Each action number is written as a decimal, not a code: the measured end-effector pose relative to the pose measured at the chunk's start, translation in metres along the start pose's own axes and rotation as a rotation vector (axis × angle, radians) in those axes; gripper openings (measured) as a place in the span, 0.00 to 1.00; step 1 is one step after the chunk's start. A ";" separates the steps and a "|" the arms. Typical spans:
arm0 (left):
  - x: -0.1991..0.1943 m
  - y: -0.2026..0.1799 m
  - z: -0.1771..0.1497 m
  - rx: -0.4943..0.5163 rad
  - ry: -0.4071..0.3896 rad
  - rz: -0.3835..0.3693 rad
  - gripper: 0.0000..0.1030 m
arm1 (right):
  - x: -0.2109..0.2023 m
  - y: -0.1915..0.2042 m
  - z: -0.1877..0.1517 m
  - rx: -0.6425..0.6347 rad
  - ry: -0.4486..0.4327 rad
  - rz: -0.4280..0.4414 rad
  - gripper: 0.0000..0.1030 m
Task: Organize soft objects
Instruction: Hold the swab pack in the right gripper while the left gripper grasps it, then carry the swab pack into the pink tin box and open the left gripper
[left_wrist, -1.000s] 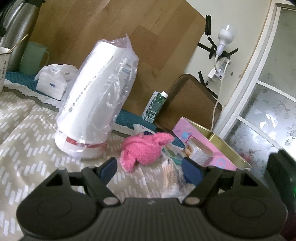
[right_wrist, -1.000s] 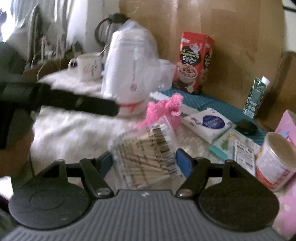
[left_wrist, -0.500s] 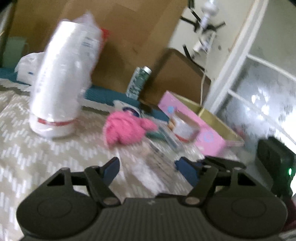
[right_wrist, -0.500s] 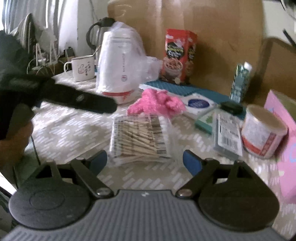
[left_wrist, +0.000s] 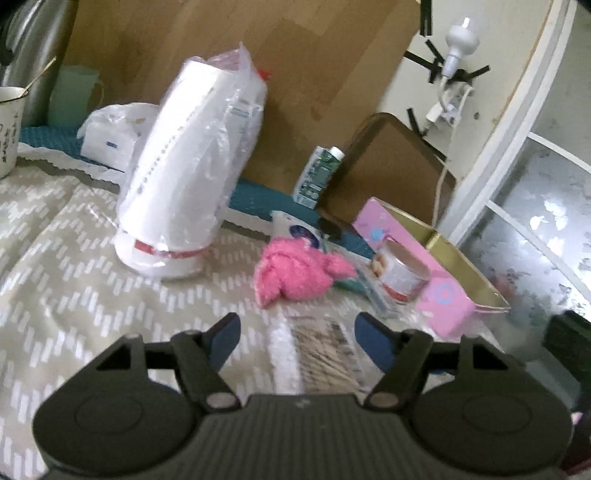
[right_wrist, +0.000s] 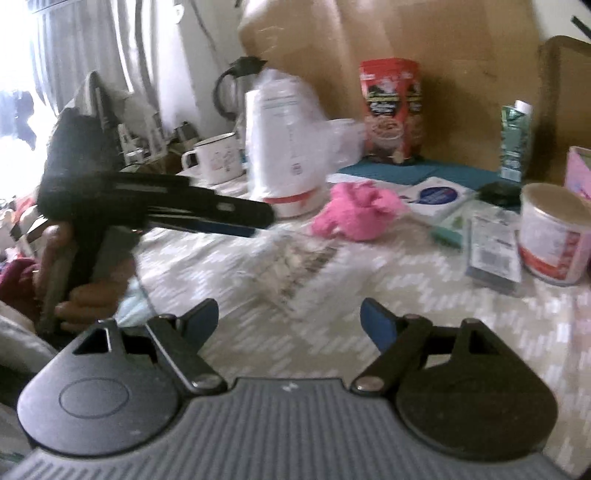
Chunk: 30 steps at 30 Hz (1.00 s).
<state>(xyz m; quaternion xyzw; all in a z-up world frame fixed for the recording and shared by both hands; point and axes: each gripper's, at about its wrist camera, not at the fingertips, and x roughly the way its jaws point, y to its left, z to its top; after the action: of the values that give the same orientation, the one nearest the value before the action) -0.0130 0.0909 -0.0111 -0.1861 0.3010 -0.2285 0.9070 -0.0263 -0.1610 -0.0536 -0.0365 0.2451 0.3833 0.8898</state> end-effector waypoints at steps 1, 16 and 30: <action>0.000 -0.002 -0.001 0.006 0.007 -0.008 0.68 | 0.003 0.001 0.000 -0.012 0.005 -0.008 0.83; 0.038 -0.048 0.006 0.122 0.064 -0.043 0.44 | 0.007 0.005 -0.002 -0.077 -0.062 -0.162 0.42; 0.165 -0.224 0.061 0.400 0.089 -0.284 0.45 | -0.109 -0.072 -0.002 -0.024 -0.306 -0.623 0.41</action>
<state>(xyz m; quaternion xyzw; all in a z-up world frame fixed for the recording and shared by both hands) 0.0752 -0.1683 0.0647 -0.0331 0.2601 -0.4168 0.8704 -0.0407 -0.2843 -0.0139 -0.0622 0.0813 0.0974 0.9900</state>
